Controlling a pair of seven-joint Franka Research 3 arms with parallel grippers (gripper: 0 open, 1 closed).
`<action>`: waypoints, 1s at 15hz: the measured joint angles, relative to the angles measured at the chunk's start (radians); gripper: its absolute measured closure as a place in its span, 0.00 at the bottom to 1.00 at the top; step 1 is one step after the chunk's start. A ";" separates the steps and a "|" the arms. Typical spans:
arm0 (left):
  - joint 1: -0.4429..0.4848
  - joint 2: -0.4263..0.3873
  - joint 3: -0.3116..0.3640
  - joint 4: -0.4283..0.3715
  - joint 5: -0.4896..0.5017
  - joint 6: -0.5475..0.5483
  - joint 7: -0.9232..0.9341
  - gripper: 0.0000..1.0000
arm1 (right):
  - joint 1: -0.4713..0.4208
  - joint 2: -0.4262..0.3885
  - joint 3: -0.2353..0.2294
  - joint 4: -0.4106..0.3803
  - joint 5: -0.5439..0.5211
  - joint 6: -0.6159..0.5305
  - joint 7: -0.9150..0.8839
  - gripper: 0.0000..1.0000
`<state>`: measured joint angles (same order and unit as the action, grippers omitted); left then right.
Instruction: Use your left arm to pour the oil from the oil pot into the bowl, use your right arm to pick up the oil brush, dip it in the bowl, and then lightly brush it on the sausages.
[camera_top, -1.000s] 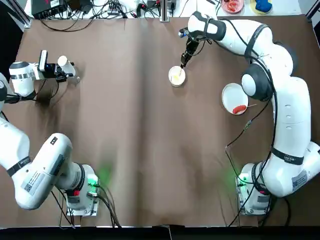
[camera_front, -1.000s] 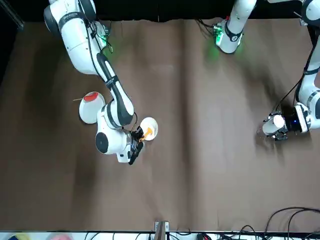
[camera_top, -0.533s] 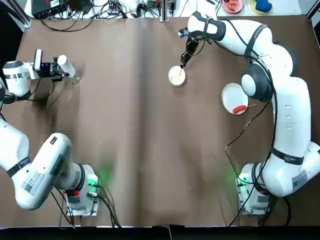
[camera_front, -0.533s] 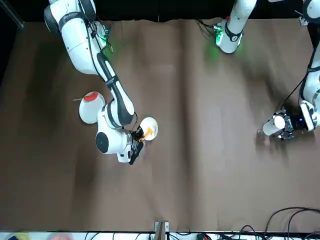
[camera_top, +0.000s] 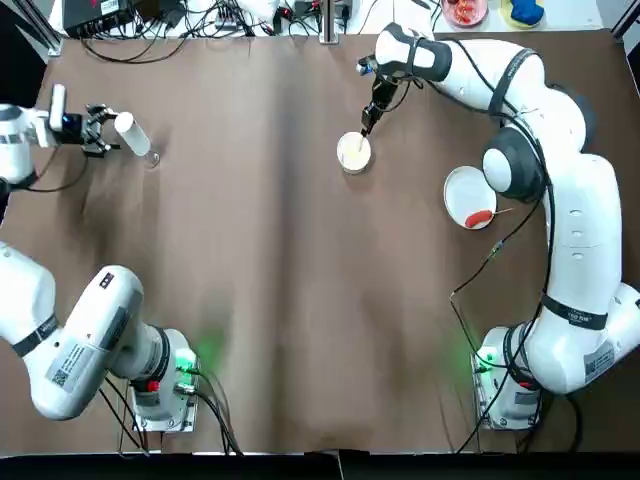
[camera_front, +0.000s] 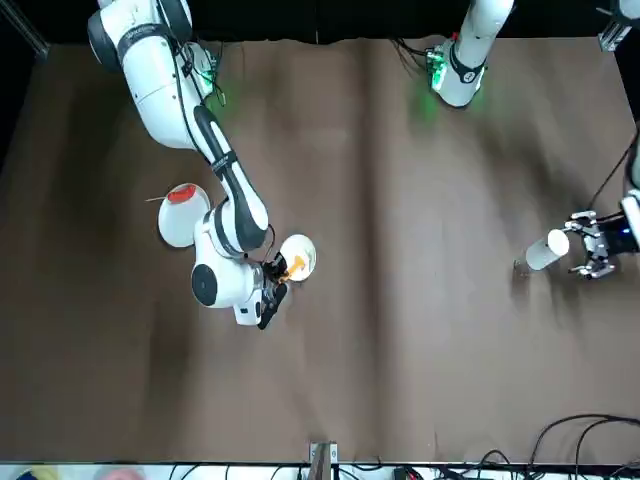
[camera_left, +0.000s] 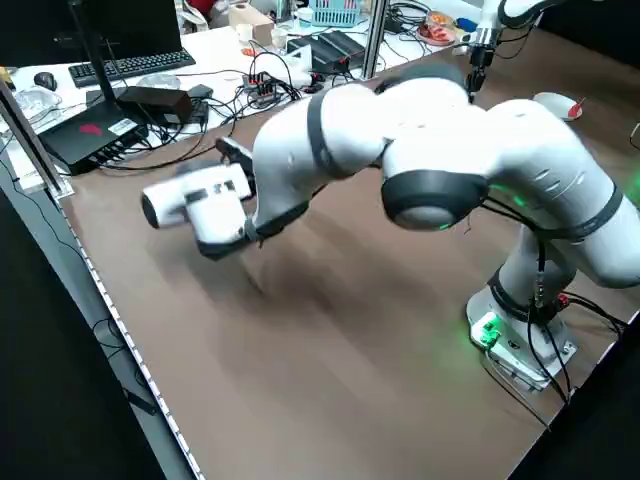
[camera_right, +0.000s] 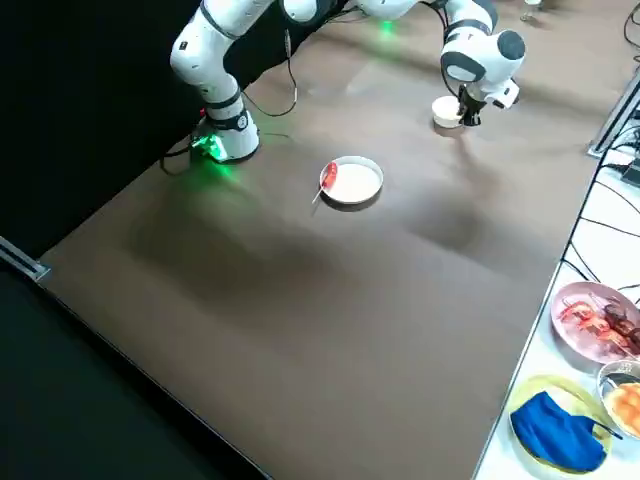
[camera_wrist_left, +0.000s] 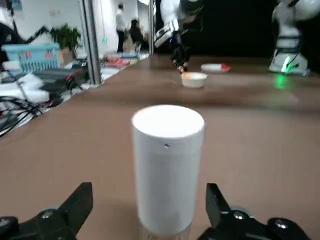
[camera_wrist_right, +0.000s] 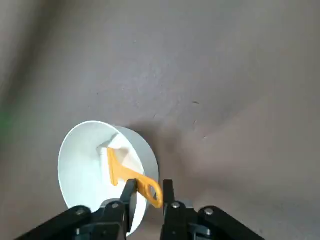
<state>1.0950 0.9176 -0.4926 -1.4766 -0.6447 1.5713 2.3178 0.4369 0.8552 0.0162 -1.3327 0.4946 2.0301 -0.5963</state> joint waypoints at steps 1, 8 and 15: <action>0.000 -0.044 0.000 0.004 0.010 0.008 -0.041 0.00 | 0.000 0.000 0.000 0.000 0.000 0.000 0.000 0.72; -0.203 -0.417 -0.015 -0.007 0.280 0.074 -0.522 0.00 | -0.001 0.000 -0.001 0.003 0.000 0.000 0.000 0.77; -0.523 -0.436 -0.013 -0.028 0.564 0.188 -0.731 0.00 | -0.002 -0.008 -0.001 0.011 0.008 -0.005 0.000 0.91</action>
<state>0.5721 0.4816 -0.5052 -1.5047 -0.0811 1.7598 1.5865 0.4354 0.8468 0.0152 -1.3221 0.5026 2.0252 -0.5964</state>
